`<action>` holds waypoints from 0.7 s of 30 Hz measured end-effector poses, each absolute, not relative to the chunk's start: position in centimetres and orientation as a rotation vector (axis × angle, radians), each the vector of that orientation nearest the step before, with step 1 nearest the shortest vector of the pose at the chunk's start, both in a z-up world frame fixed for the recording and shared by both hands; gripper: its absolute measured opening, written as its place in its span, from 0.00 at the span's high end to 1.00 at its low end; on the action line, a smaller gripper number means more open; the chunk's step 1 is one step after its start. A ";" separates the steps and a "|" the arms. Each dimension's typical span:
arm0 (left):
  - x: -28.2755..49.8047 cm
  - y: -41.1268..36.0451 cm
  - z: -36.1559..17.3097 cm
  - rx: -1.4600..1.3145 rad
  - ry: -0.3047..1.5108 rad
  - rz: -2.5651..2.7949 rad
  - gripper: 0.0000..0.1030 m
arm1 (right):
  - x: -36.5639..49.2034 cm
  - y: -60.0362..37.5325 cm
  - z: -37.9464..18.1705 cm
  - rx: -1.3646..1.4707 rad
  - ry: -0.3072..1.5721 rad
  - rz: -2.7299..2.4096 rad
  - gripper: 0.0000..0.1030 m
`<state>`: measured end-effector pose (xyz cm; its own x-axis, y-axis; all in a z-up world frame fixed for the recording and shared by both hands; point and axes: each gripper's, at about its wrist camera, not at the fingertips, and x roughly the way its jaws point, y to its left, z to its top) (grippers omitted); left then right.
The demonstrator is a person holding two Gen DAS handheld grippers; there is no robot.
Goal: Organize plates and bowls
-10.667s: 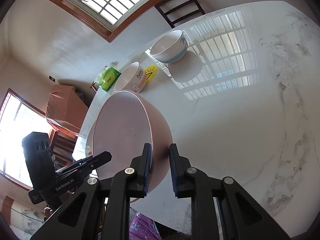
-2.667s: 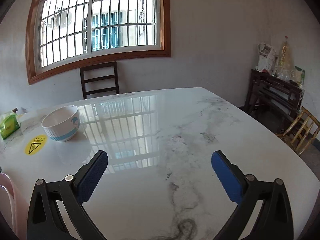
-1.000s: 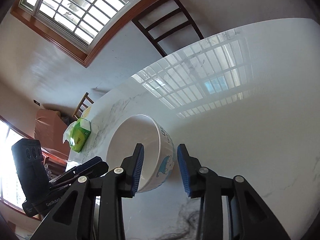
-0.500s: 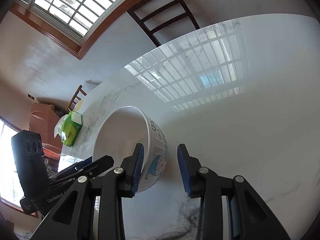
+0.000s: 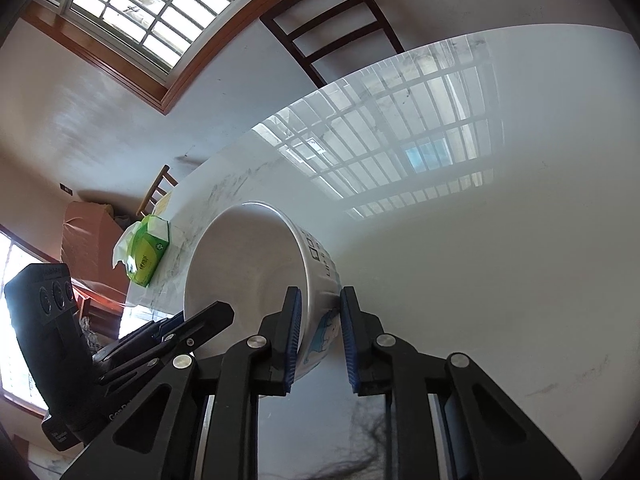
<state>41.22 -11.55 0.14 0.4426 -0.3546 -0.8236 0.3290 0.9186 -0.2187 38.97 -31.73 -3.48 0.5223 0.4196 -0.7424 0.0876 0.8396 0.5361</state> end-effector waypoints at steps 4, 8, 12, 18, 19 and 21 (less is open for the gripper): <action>40.9 -11.3 0.2 -0.036 1.051 -0.419 0.79 | 38.7 -31.9 -3.7 0.582 1.028 0.228 0.83; 40.3 -11.1 0.6 -0.033 1.051 -0.404 0.80 | 38.3 -31.6 -3.8 0.583 1.040 0.234 0.83; 39.4 -11.3 1.5 -0.002 1.033 -0.391 0.80 | 37.8 -31.5 -3.6 0.594 1.043 0.244 0.83; 37.2 -11.9 3.4 0.062 1.003 -0.384 0.80 | 36.1 -31.7 -2.6 0.615 1.022 0.256 0.83; 36.7 -11.9 3.8 0.068 0.999 -0.384 0.80 | 35.7 -31.7 -2.3 0.616 1.017 0.257 0.83; 35.6 -11.7 4.6 0.075 0.988 -0.384 0.80 | 34.8 -31.7 -1.7 0.624 1.006 0.265 0.83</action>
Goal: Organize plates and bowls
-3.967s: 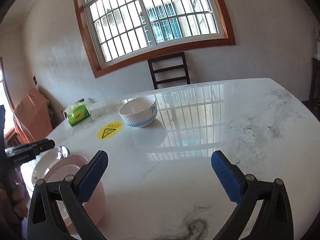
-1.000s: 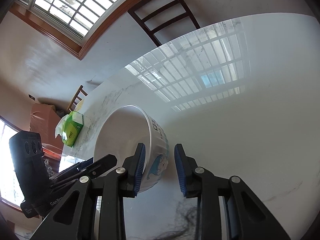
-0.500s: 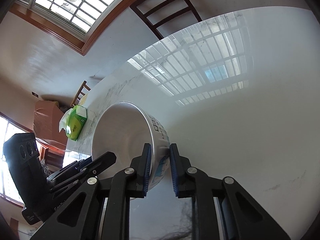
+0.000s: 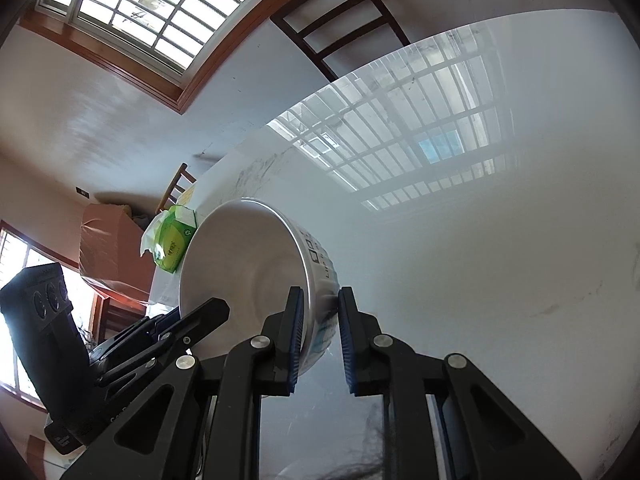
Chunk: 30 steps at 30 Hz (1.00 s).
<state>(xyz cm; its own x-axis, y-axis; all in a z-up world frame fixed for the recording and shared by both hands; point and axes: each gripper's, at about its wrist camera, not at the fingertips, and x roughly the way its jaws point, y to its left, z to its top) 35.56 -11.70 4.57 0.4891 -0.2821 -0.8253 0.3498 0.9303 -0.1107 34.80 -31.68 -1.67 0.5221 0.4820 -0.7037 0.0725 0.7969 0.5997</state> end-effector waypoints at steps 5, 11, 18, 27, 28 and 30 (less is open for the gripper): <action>32.4 -11.1 6.6 0.076 0.962 -0.389 0.80 | 32.1 -31.1 0.2 0.615 0.990 0.288 0.83; 27.3 -10.5 8.5 0.098 0.916 -0.383 0.80 | 28.0 -29.6 2.1 0.573 0.975 0.302 0.83; 21.3 -9.8 10.3 0.117 0.845 -0.381 0.80 | 22.7 -28.2 3.6 0.554 0.951 0.321 0.83; 15.3 -8.6 10.5 0.120 0.809 -0.376 0.80 | 16.9 -26.5 4.1 0.529 0.941 0.331 0.83; 14.8 -8.5 10.5 0.121 0.806 -0.376 0.80 | 16.5 -26.3 4.1 0.524 0.942 0.332 0.83; 13.8 -8.2 10.4 0.120 0.800 -0.374 0.80 | 16.0 -25.9 4.1 0.517 0.944 0.335 0.83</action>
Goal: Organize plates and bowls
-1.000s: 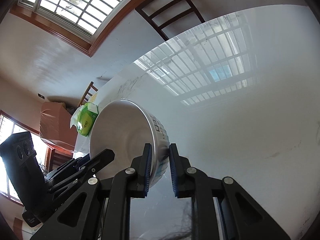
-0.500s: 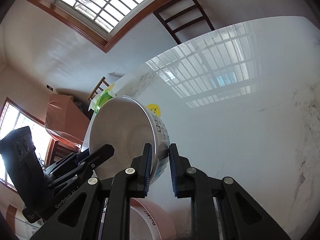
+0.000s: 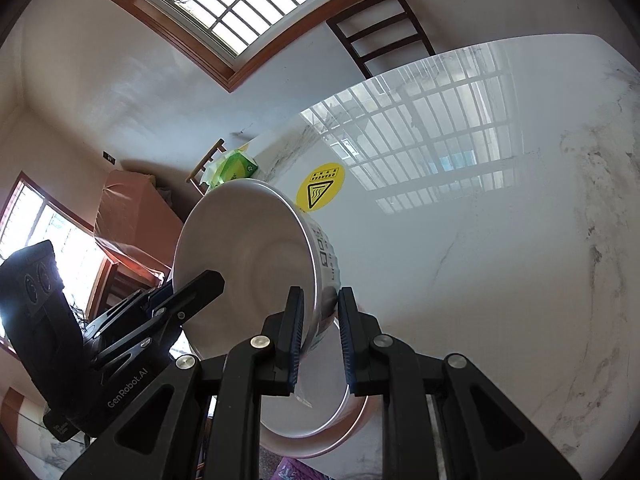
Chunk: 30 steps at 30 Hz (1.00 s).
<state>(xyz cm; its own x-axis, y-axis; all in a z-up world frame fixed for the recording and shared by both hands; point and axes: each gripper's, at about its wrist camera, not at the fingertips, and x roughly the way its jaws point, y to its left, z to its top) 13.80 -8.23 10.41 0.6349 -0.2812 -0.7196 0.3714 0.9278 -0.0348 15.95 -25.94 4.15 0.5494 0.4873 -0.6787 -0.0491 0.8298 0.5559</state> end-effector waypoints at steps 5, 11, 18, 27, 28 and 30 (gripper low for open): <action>12.2 -7.8 9.8 0.127 0.793 -0.372 0.80 | 14.6 -25.4 3.8 0.502 0.950 0.335 0.83; 11.4 -7.4 9.1 0.118 0.802 -0.379 0.80 | 13.6 -25.1 3.2 0.501 0.956 0.332 0.83; 10.9 -7.1 8.1 0.112 0.816 -0.380 0.80 | 12.6 -24.9 2.4 0.494 0.964 0.324 0.83; 11.0 -7.2 7.5 0.109 0.833 -0.385 0.80 | 12.6 -24.9 1.8 0.497 0.979 0.319 0.83; 11.0 -7.2 7.4 0.110 0.835 -0.385 0.80 | 12.7 -24.8 1.9 0.497 0.981 0.319 0.83; 11.0 -7.2 7.2 0.107 0.840 -0.385 0.80 | 12.6 -24.8 1.8 0.495 0.981 0.318 0.83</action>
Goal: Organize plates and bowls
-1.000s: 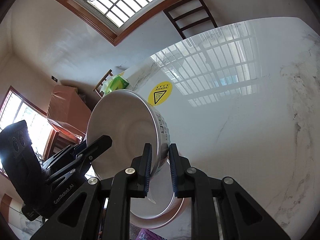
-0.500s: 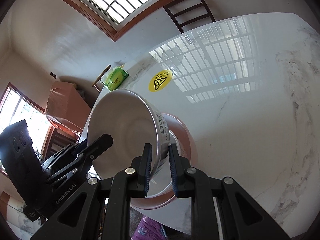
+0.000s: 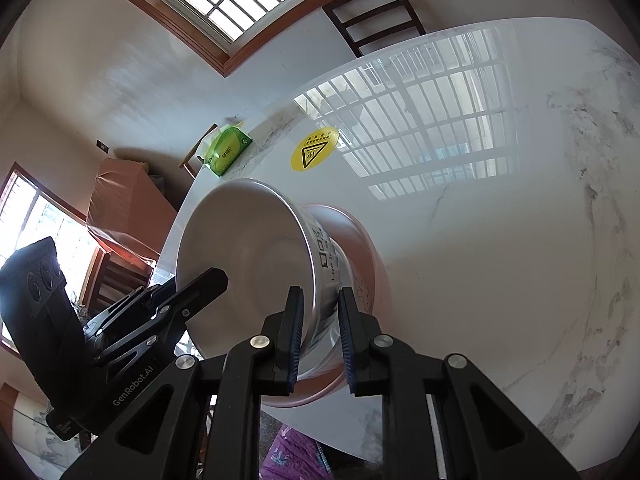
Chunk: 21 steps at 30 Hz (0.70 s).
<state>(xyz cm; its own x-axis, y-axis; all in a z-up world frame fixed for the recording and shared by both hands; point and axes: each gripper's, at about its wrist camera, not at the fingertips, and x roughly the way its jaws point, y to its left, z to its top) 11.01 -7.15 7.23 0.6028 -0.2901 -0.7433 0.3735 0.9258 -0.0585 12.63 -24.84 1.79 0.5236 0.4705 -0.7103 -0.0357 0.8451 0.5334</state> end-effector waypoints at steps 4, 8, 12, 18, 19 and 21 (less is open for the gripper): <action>10.8 -7.1 7.1 0.108 0.842 -0.383 0.80 | 12.6 -24.8 1.6 0.495 0.984 0.319 0.83; 10.7 -7.2 7.0 0.109 0.847 -0.378 0.80 | 12.6 -24.5 1.4 0.489 0.990 0.320 0.83; 10.7 -7.1 6.7 0.102 0.860 -0.377 0.80 | 12.7 -24.3 1.3 0.487 0.997 0.320 0.83; 10.7 -6.9 6.5 0.094 0.872 -0.379 0.80 | 12.7 -24.0 1.2 0.478 1.002 0.320 0.83; 10.6 -6.9 6.5 0.094 0.874 -0.380 0.80 | 12.7 -24.0 1.2 0.475 1.001 0.318 0.83; 10.6 -6.8 6.4 0.096 0.877 -0.381 0.80 | 12.6 -23.8 1.3 0.468 1.000 0.315 0.83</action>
